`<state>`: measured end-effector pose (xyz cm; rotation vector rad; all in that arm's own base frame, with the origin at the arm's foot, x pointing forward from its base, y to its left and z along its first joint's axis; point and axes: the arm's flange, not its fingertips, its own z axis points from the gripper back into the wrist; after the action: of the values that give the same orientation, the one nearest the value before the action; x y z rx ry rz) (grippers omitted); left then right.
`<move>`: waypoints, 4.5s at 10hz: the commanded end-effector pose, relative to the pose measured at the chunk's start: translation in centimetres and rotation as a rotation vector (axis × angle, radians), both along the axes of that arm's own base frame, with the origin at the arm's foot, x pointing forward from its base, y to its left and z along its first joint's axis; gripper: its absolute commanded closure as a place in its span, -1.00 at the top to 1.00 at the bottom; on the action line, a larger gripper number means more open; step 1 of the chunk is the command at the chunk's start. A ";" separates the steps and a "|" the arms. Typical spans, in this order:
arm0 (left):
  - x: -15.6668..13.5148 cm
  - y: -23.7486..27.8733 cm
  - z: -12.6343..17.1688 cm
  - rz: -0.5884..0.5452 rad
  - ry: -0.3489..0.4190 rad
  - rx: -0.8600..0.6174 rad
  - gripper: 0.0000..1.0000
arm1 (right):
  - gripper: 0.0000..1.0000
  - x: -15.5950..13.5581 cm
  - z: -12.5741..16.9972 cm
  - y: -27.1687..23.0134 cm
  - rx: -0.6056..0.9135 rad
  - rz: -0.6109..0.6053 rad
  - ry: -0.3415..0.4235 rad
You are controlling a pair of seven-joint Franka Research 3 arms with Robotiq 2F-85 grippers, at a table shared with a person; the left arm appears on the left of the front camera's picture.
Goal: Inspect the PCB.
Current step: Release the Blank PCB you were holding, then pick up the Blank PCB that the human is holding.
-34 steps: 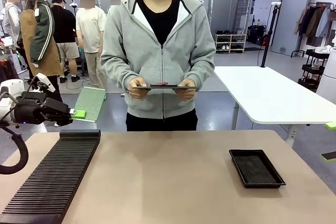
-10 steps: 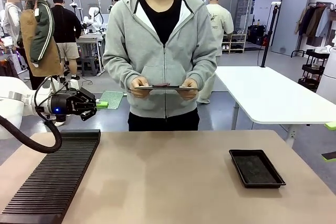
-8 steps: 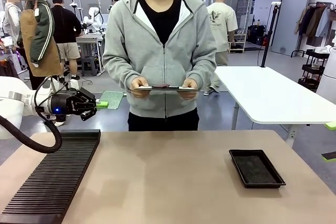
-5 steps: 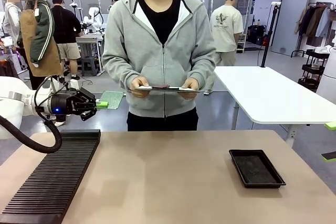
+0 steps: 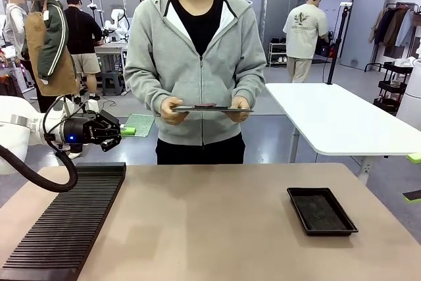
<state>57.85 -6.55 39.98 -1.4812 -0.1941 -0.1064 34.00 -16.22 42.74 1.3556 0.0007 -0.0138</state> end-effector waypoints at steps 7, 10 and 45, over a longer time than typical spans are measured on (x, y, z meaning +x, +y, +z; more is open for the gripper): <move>-0.1 0.0 0.2 0.005 -0.008 0.004 -0.95 | 1.00 0.1 0.1 -0.1 -0.001 -0.003 0.004; -0.1 0.0 0.2 0.005 -0.008 0.004 -0.95 | 1.00 0.1 0.1 -0.1 -0.001 -0.003 0.004; -0.3 -0.2 1.0 -0.016 -0.006 -0.011 0.89 | 1.00 0.1 0.1 -0.1 -0.001 -0.003 0.004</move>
<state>57.49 -6.71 40.93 -1.4963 -0.1812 -0.1292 34.00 -16.22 42.74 1.3556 0.0007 -0.0138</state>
